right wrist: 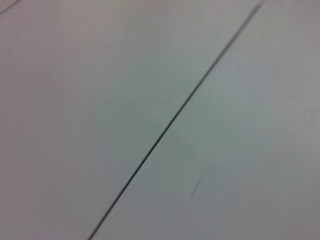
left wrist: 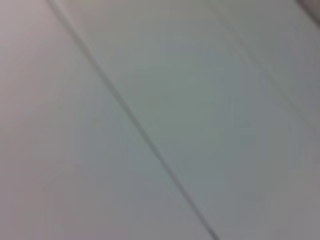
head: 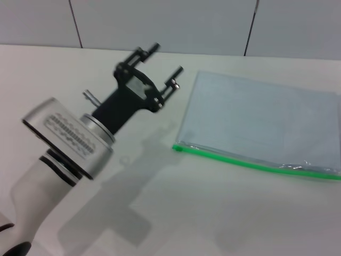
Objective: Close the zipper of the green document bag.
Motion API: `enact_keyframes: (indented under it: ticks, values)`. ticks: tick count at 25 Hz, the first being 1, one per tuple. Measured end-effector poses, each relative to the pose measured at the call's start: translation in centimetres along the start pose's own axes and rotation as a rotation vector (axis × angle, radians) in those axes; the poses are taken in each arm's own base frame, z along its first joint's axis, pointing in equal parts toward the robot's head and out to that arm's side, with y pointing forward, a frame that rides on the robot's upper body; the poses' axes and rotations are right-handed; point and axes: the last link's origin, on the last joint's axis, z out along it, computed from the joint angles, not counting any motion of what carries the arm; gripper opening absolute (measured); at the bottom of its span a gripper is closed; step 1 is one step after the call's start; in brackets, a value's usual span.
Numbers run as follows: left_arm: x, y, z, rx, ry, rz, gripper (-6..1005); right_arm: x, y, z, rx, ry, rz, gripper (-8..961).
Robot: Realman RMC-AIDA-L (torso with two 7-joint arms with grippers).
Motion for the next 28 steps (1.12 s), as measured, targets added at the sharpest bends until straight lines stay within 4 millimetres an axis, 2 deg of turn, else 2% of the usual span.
enact_keyframes:
  ticks: [5,6,10,15,17,21,28]
  values:
    - [-0.1,-1.4,-0.5,0.103,0.004,-0.093,579,0.0,-0.9,-0.5,0.005,-0.033,0.224,468]
    - [-0.1,-2.3,-1.0,0.155,0.017,-0.138,614,0.1,-1.1,-0.6,0.004,-0.042,0.271,475]
    - [-0.4,-4.3,-2.3,0.253,0.051,-0.276,755,0.0,-2.0,-1.0,0.001,-0.074,0.419,550]
    - [-1.2,-6.6,-3.6,0.338,0.068,-0.436,813,0.3,-2.6,-1.2,0.006,-0.074,0.520,654]
    - [-1.5,-7.3,-4.1,0.365,0.070,-0.483,812,0.4,-2.7,-1.3,0.016,-0.073,0.536,699]
    - [-1.8,-7.9,-4.7,0.392,0.073,-0.529,809,0.2,-2.7,-1.3,0.017,-0.081,0.542,695]
    - [-1.9,-8.0,-4.5,0.393,0.068,-0.534,803,-0.1,-2.1,-1.0,-0.004,-0.087,0.546,686]
